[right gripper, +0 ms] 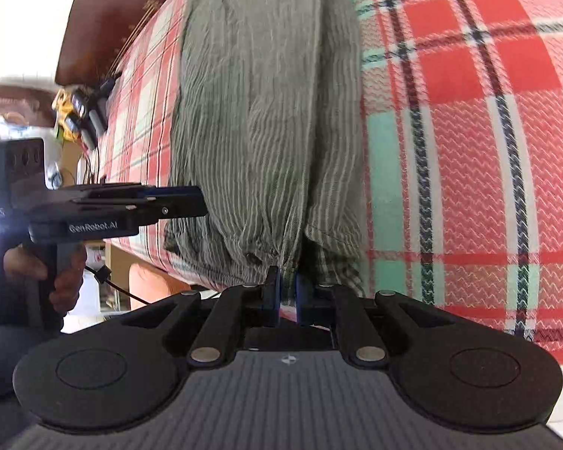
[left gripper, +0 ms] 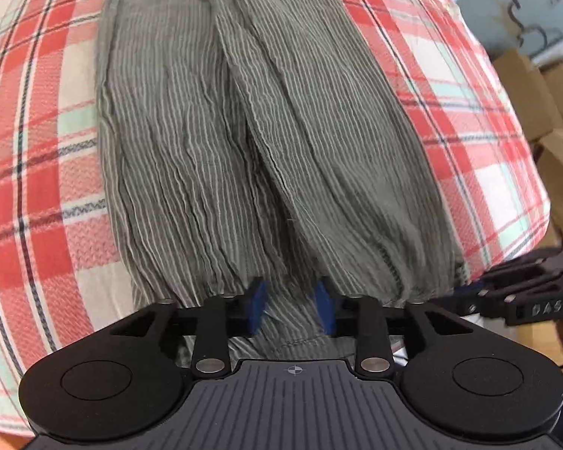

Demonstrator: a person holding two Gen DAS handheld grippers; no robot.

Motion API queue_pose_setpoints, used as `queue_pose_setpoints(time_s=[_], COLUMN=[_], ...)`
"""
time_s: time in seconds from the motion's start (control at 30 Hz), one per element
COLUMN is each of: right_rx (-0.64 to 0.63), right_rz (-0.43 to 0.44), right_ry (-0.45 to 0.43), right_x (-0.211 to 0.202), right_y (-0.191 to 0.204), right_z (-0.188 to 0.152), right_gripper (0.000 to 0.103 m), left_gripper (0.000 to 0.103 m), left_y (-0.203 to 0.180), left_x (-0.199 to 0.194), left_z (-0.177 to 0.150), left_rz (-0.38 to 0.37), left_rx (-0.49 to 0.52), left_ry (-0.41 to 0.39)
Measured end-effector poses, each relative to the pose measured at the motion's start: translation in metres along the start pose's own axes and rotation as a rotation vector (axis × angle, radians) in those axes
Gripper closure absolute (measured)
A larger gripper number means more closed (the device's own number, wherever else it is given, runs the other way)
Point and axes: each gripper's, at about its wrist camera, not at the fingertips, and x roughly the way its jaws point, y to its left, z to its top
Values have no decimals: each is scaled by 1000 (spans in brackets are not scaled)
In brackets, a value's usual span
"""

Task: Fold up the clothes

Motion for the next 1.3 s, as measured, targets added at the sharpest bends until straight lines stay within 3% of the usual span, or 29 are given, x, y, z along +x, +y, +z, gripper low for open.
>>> queue_pose_setpoints(time_s=[0.03, 0.2, 0.4, 0.5, 0.57, 0.6, 0.67, 0.7, 0.77, 0.8, 0.83, 0.87, 1.03, 1.2, 1.23, 1.27, 1.3], right_rx=[-5, -21, -89, -109, -116, -119, -116, -112, -102, -97, -89, -78, -101, -85, -77, -70, -70], right_rz=[2, 24, -12, -29, -45, -56, -63, -63, -59, -51, -39, -19, 41, -29, -42, -56, -65], right_ry=[2, 16, 4, -19, -34, -39, -48, -49, -46, -41, -37, -36, -26, 11, 17, 25, 34], right_x=[1, -1, -13, -14, -11, -9, -7, -5, -3, -2, -2, -3, -16, 1, 6, 9, 9], right_y=[-1, -5, 5, 10, 15, 17, 18, 18, 17, 17, 17, 17, 22, 11, 8, 6, 6], right_z=[2, 5, -10, -9, -8, -7, -6, -6, -6, -5, -5, -5, -7, -5, -4, -4, -5], right_gripper=[94, 94, 88, 87, 79, 67, 62, 63, 68, 86, 95, 95, 95, 95, 94, 91, 90], left_gripper=[38, 31, 28, 28, 28, 29, 30, 35, 66, 100, 101, 103, 103, 102, 93, 78, 71], left_y=[-1, 3, 8, 9, 8, 7, 5, 4, 4, 3, 2, 1, -2, 6, 8, 8, 9], left_x=[0, -1, -12, -9, -1, 3, 9, 11, 14, 13, 12, 7, -8, 18, 22, 22, 21], left_z=[1, 7, 6, 5, 6, 6, 6, 6, 4, 4, 4, 4, -1, -4, -4, -3, -3], left_rz=[-5, -54, -143, -134, -116, -117, -116, -116, -126, -114, -101, -90, -77, -64, -60, -60, -59], left_rx=[-14, -89, -126, -111, -114, -110, -109, -111, -121, -116, -111, -102, -76, -109, -118, -124, -129], left_ry=[-12, -39, -76, -64, -41, -35, -28, -26, -28, -29, -32, -39, -35, 30, 37, 37, 36])
